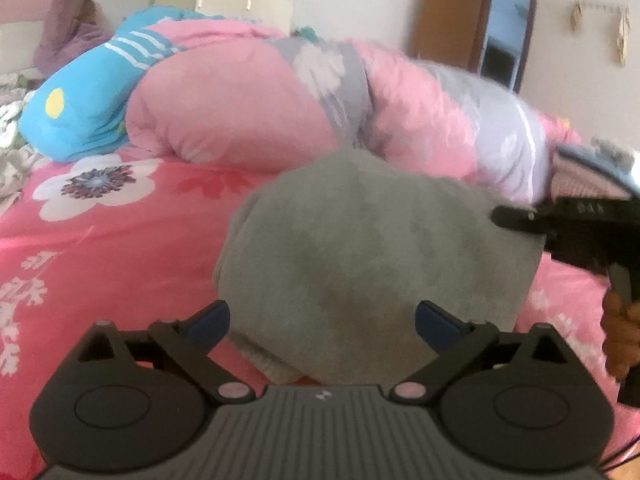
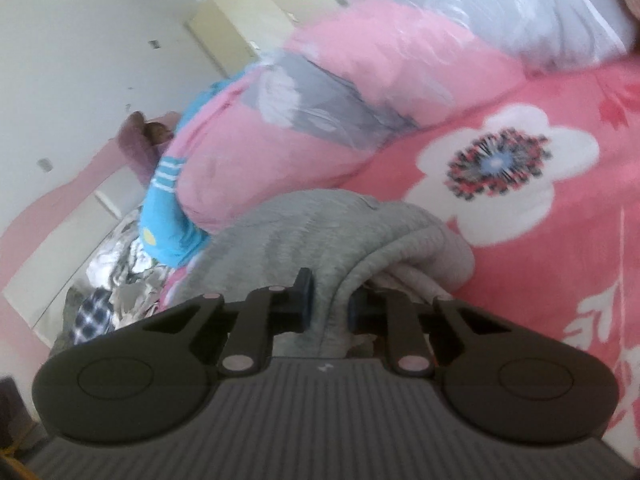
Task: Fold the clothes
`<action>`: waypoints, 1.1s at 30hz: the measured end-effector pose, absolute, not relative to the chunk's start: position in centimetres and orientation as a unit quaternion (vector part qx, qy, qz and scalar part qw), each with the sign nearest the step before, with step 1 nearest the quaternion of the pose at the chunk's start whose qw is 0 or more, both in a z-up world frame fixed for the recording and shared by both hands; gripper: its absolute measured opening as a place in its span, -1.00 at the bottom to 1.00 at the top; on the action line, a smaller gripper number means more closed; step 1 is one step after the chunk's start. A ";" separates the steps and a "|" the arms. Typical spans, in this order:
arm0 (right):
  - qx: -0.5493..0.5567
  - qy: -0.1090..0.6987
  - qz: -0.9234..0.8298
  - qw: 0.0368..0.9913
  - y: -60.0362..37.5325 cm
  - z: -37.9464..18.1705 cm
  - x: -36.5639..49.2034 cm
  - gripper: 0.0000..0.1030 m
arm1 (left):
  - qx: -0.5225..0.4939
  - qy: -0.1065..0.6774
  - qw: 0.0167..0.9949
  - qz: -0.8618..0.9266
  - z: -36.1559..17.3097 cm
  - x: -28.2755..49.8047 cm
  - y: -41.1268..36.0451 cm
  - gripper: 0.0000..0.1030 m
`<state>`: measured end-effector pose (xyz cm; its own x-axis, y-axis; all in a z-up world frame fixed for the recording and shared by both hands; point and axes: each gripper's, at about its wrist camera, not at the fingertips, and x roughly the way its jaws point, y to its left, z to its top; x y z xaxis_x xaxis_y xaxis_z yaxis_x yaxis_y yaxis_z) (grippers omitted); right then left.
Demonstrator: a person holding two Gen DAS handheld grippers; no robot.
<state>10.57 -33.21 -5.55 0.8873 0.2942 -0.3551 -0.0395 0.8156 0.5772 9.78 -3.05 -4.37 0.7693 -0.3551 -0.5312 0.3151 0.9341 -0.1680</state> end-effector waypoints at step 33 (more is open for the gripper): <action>0.189 0.184 0.274 0.925 -27.6 -4.8 -2.0 -0.69 | 0.029 0.304 0.938 -0.166 -5.9 12.1 -3.3 0.88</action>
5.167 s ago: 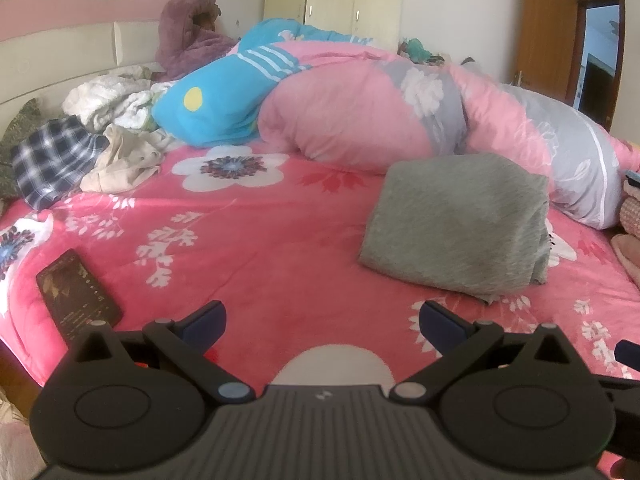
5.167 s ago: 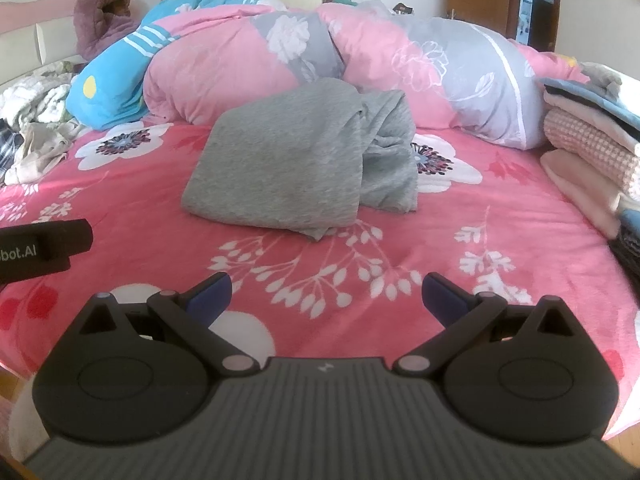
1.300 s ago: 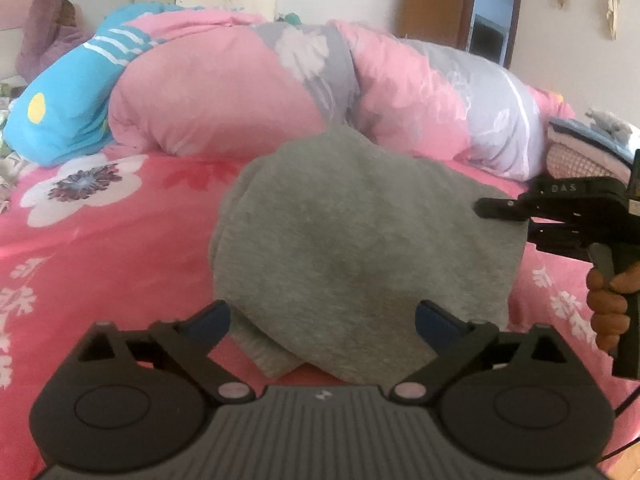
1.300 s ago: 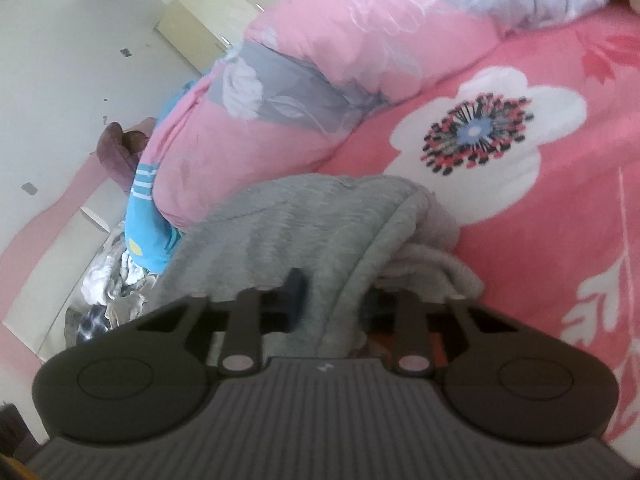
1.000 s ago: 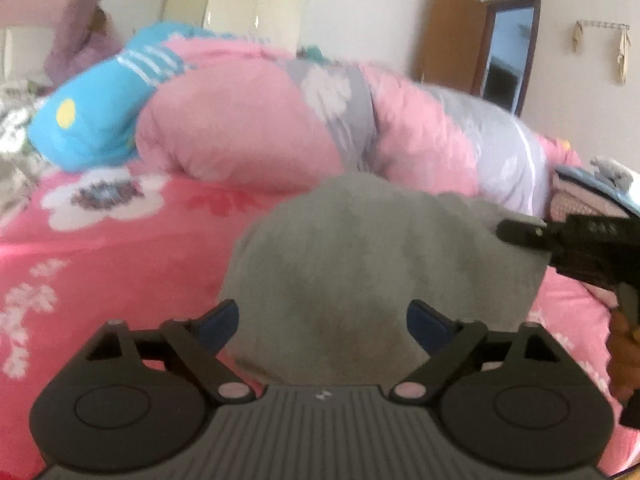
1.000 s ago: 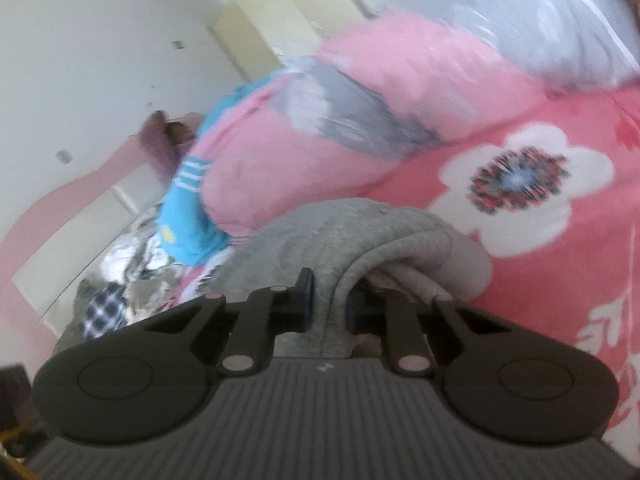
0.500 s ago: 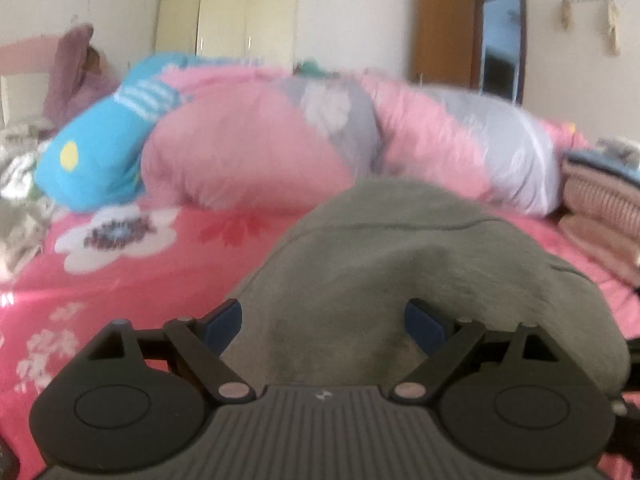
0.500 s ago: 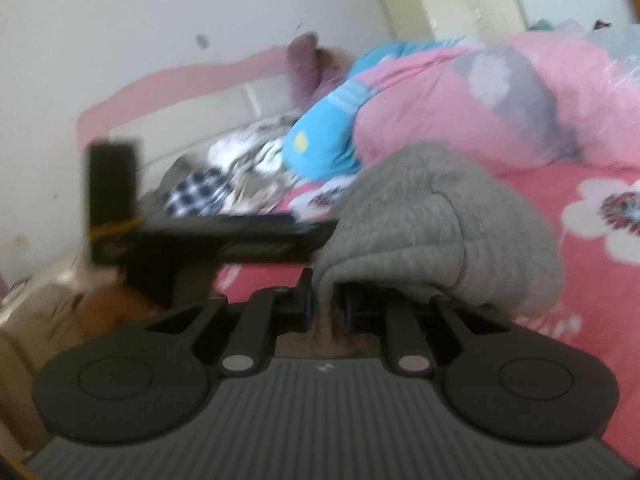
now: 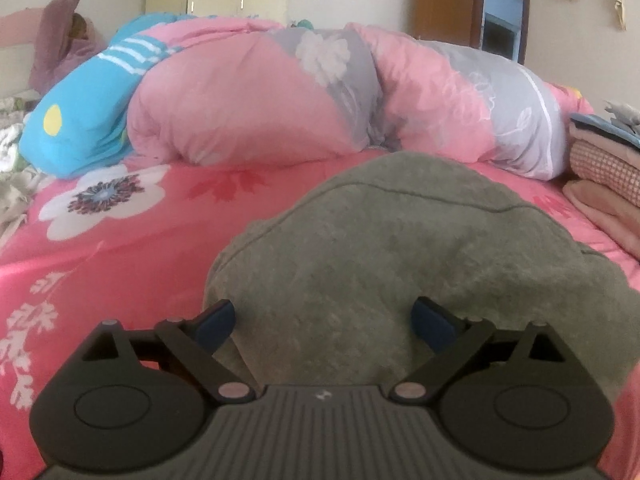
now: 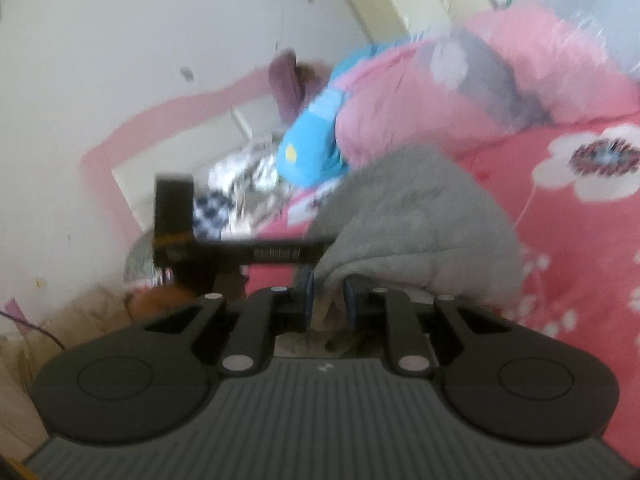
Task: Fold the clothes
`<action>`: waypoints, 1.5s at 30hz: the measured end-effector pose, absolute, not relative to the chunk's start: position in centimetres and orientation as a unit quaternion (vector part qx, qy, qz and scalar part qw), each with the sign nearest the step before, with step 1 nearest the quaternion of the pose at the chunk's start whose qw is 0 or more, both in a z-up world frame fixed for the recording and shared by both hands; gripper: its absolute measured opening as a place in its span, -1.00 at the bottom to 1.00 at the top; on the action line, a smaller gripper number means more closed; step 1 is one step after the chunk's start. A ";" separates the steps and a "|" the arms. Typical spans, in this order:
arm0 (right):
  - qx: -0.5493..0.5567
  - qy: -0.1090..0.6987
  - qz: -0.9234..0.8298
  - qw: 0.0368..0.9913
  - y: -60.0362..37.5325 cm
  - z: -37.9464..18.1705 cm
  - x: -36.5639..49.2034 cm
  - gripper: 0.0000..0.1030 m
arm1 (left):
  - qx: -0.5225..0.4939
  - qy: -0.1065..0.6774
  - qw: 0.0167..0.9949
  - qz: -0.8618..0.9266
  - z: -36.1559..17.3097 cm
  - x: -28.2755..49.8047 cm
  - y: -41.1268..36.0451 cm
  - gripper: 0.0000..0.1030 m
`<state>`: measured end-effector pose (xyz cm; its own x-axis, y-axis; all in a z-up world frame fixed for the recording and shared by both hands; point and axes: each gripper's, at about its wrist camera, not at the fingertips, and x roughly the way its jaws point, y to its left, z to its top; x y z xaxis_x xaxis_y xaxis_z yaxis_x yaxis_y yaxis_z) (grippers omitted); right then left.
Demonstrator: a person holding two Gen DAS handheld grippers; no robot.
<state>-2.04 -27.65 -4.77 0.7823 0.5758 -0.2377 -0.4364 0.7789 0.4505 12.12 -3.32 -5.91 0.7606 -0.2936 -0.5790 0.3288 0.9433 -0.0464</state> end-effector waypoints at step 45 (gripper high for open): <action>0.059 0.187 0.368 0.909 -16.2 -2.8 -2.0 -0.81 | -0.119 0.251 0.930 -0.242 0.4 2.4 5.5 0.77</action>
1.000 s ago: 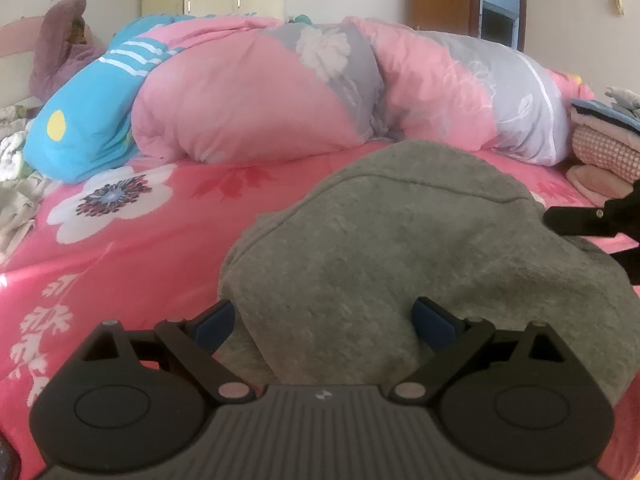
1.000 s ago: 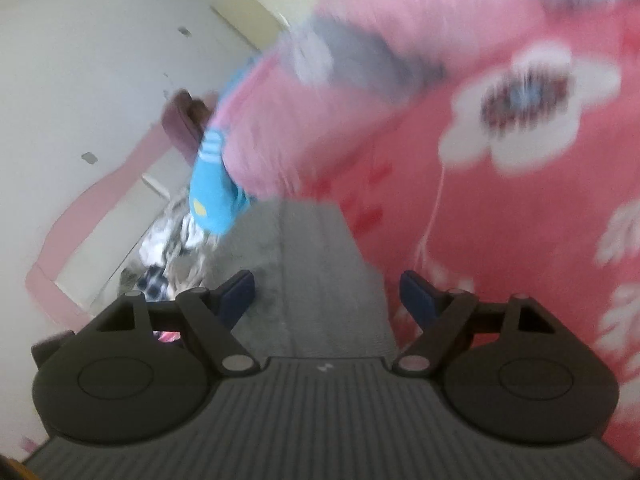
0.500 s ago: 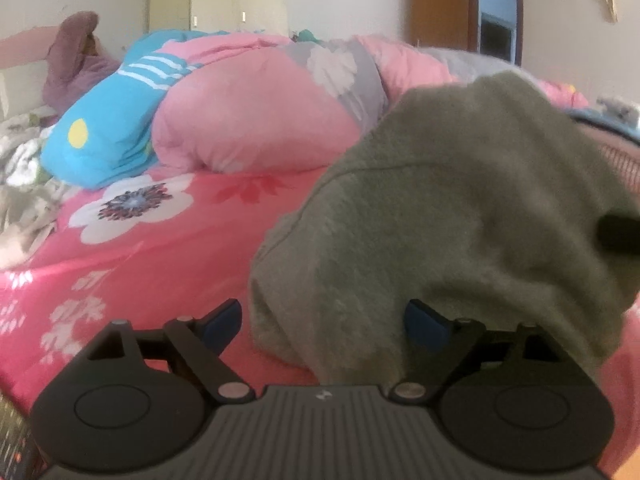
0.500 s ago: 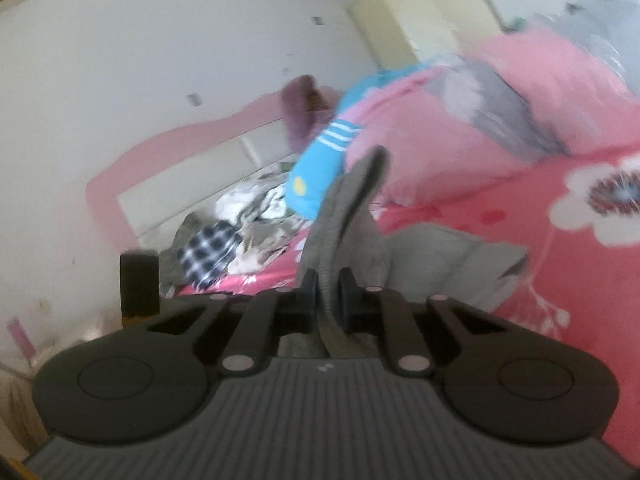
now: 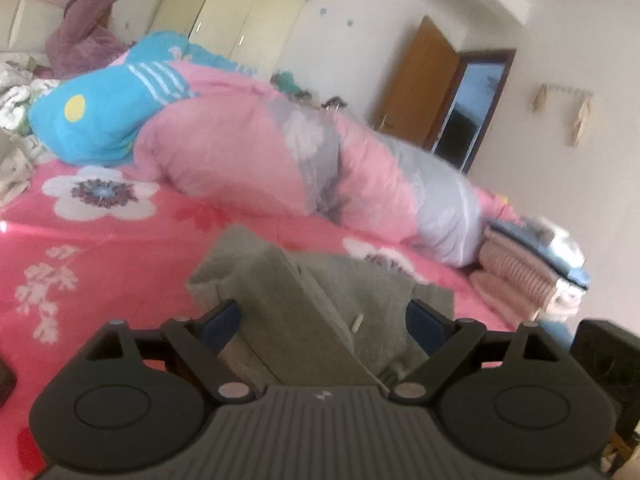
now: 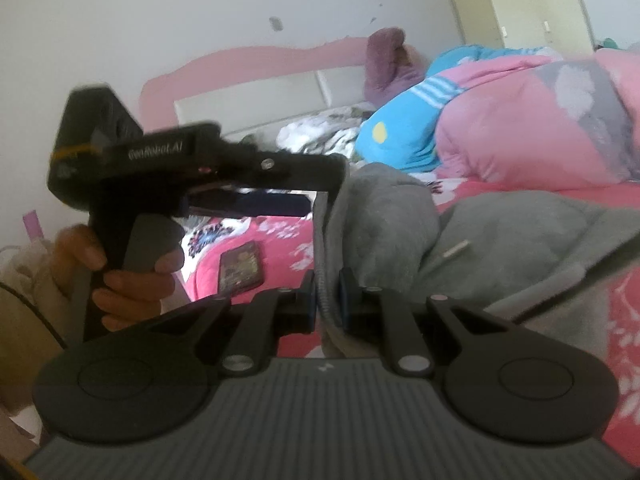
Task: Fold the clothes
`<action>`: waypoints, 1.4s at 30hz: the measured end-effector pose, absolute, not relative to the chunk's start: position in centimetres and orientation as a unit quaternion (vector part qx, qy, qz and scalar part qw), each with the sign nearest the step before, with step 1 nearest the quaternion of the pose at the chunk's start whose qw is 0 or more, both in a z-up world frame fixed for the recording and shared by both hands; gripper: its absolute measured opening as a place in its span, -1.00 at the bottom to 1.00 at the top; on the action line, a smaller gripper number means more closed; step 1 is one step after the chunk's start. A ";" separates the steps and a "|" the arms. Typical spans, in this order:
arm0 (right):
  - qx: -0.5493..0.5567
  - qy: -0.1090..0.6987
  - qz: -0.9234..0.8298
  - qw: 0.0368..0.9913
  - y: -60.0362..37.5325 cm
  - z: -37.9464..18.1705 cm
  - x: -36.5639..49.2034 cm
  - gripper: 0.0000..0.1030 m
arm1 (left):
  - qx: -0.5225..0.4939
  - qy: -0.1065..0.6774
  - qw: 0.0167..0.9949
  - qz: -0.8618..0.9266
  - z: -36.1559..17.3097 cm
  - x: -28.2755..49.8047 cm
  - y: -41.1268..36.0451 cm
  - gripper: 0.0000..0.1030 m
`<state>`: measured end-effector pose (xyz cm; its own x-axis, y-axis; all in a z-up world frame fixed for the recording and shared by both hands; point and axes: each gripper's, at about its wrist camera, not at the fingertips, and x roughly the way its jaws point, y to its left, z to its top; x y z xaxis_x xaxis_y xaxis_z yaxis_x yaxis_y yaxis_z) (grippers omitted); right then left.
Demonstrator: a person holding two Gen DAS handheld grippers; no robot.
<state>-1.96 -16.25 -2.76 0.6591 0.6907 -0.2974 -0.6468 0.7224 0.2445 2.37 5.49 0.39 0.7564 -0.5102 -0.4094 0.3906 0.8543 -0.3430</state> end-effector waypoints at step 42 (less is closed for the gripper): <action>0.499 0.358 0.152 0.774 -31.2 -12.6 8.5 0.27 | -0.164 0.364 0.898 -0.184 -5.7 10.3 8.0 -0.28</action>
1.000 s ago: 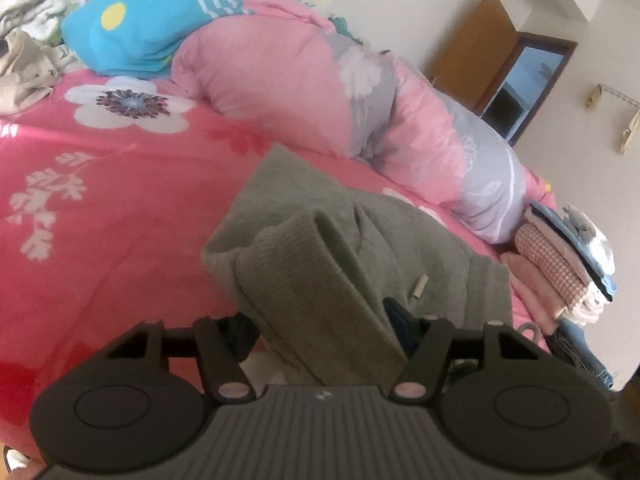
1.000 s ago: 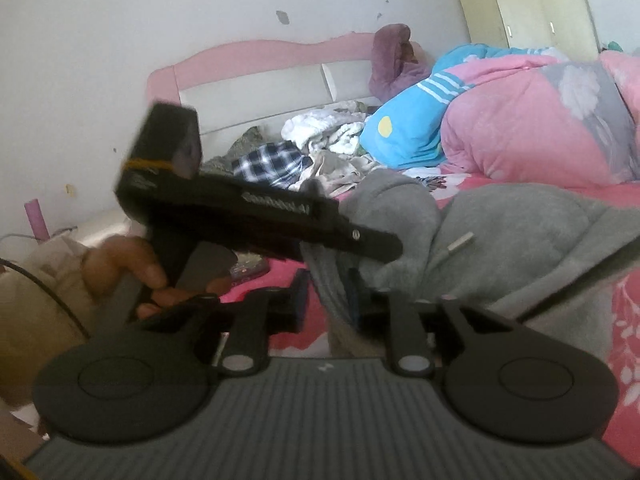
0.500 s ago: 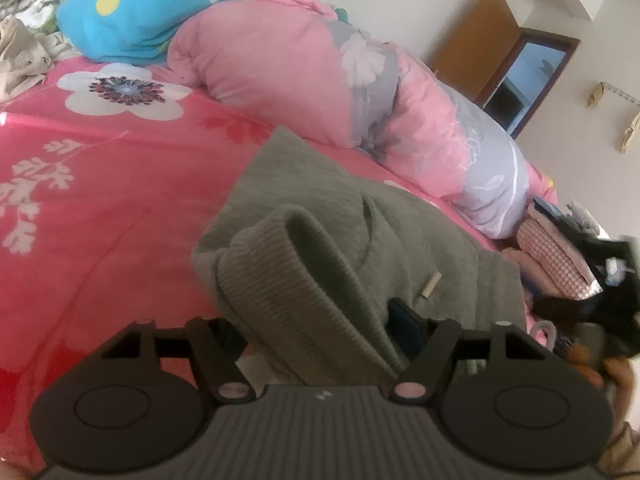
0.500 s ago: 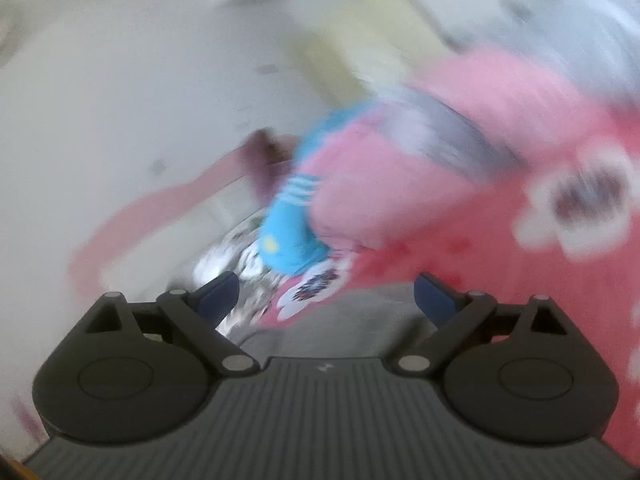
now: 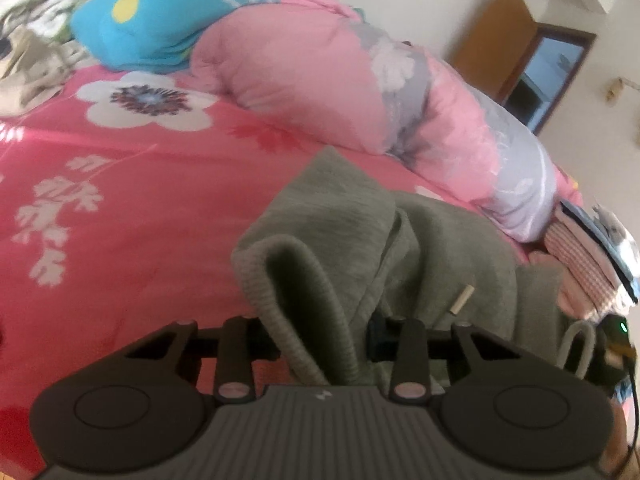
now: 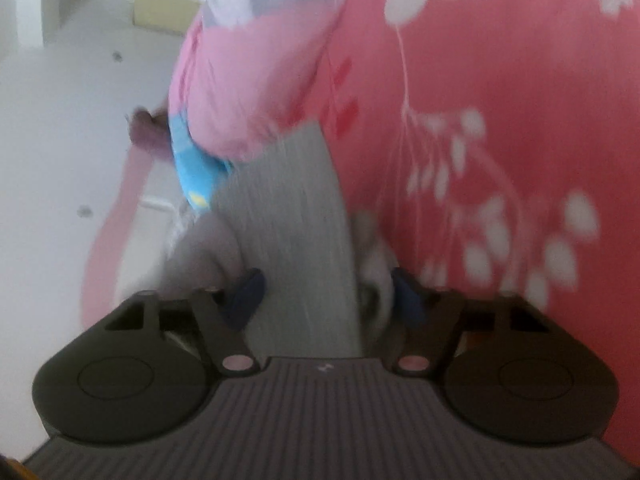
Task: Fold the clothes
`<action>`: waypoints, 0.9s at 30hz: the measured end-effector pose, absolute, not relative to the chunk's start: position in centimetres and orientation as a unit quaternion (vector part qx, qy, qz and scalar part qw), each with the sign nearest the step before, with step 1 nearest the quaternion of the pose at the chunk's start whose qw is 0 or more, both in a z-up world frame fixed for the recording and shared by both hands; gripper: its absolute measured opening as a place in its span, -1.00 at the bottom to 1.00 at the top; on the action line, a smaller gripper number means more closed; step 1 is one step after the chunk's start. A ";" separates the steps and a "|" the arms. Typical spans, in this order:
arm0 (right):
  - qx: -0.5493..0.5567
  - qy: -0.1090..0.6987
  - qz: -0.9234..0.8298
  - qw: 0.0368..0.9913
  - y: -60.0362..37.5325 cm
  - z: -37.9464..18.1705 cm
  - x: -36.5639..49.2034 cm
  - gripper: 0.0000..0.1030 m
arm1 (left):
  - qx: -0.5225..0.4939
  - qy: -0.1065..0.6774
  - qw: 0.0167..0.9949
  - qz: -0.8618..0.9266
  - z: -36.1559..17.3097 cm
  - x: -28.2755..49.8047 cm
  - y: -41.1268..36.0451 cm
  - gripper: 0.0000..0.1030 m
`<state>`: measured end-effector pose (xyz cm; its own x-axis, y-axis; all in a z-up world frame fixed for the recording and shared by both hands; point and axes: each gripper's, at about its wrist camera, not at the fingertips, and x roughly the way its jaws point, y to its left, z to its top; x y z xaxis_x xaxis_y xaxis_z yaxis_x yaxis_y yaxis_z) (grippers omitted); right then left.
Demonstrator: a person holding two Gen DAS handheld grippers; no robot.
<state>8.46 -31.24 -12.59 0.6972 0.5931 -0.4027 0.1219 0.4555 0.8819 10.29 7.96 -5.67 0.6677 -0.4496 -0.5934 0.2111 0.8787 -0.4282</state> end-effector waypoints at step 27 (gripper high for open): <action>0.654 0.330 0.277 0.622 -19.1 -16.8 11.0 0.04 | -0.061 0.359 0.908 -0.207 -2.7 25.9 4.8 -0.26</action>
<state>10.97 -19.08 -16.84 0.6291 0.7759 -0.0475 0.0872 -0.0096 0.9961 25.86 4.76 -2.71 0.6556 -0.4200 -0.6275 0.3328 0.9067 -0.2591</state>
